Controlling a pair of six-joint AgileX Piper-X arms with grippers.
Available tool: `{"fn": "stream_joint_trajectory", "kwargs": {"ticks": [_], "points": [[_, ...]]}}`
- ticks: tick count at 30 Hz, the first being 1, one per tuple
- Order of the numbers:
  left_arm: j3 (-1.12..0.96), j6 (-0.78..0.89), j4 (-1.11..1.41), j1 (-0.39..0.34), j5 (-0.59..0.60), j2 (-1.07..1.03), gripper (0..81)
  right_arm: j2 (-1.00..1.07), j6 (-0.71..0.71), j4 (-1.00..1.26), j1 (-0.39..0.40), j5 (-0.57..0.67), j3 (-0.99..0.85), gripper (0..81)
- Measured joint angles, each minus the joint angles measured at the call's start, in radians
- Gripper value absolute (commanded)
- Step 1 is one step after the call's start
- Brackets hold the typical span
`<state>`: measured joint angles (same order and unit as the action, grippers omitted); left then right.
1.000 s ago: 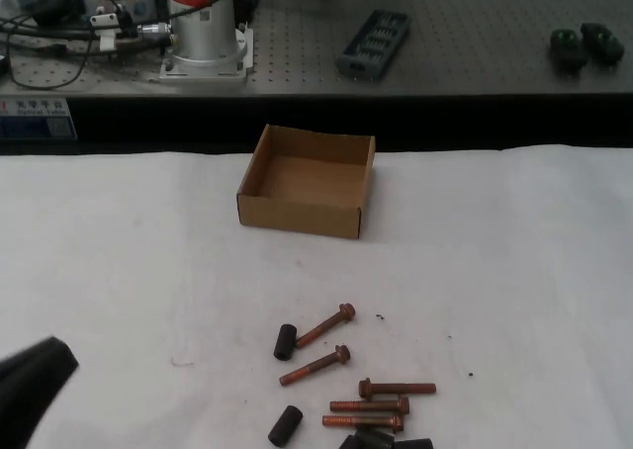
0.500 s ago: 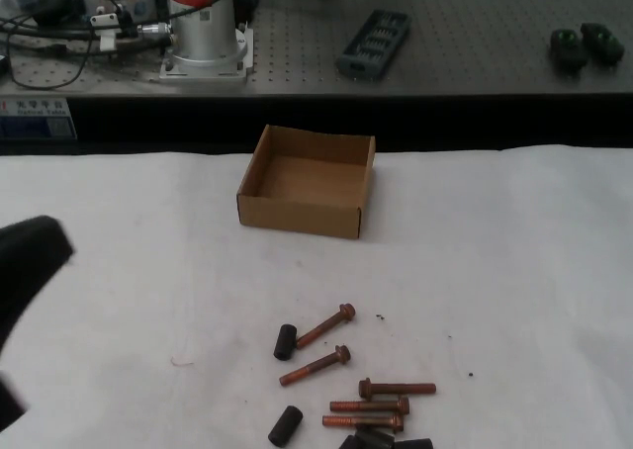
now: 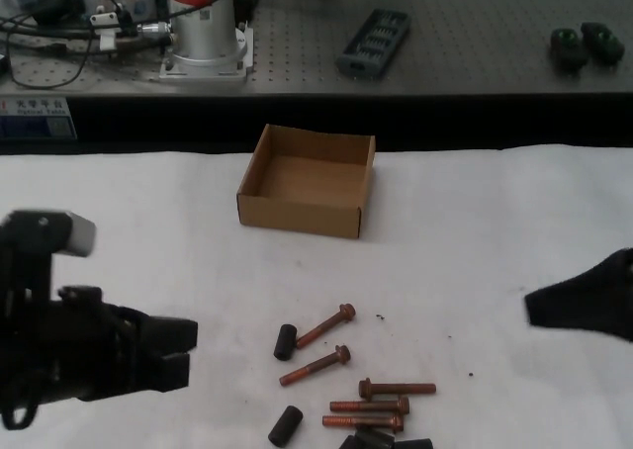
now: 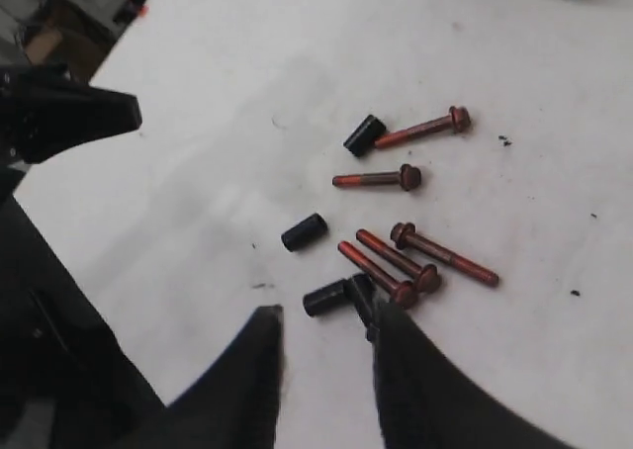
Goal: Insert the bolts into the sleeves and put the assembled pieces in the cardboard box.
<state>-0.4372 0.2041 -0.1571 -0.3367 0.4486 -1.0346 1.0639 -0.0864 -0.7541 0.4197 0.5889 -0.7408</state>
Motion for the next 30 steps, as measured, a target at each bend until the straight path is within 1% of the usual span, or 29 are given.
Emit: {"fn": "stream_joint_trajectory", "kwargs": {"ticks": [5, 6, 7, 8, 9, 14, 16, 18, 20, 27, 30], "points": [[0.000, -0.009, 0.051, 0.000, 0.000, -0.110, 0.6, 0.030, -0.156, -0.041, 0.191, -0.284, -0.046, 27.4], [0.000, -0.009, 0.066, 0.000, 0.000, -0.125, 0.6, 0.031, -0.192, -0.053, 0.191, -0.350, -0.056, 27.4], [0.000, -0.012, 0.080, 0.000, 0.000, -0.143, 0.6, 0.038, -0.219, -0.062, 0.224, -0.392, -0.065, 27.4], [0.000, -0.013, 0.095, 0.000, 0.000, -0.157, 0.6, 0.049, -0.226, -0.064, 0.250, -0.403, -0.065, 27.4], [0.000, -0.013, 0.112, 0.000, 0.000, -0.170, 0.6, 0.049, -0.250, -0.074, 0.255, -0.440, -0.073, 27.4], [-0.005, -0.015, 0.169, 0.000, 0.002, -0.213, 0.6, 0.137, -0.385, -0.129, 0.355, -0.639, -0.086, 27.5], [-0.005, -0.015, 0.173, 0.000, 0.002, -0.213, 0.6, 0.161, -0.406, -0.136, 0.367, -0.666, -0.086, 27.5], [-0.005, -0.015, 0.173, 0.000, 0.002, -0.213, 0.6, 0.219, -0.465, -0.140, 0.390, -0.715, -0.086, 27.5], [-0.005, -0.017, 0.176, 0.000, 0.002, -0.213, 0.6, 0.257, -0.501, -0.134, 0.403, -0.730, -0.086, 27.5], [-0.005, -0.027, 0.176, 0.000, 0.004, -0.213, 0.6, 0.326, -0.574, -0.058, 0.439, -0.735, -0.086, 27.5], [-0.005, -0.045, 0.176, 0.000, 0.004, -0.213, 0.6, 0.346, -0.593, -0.038, 0.448, -0.717, -0.093, 27.5]]}}
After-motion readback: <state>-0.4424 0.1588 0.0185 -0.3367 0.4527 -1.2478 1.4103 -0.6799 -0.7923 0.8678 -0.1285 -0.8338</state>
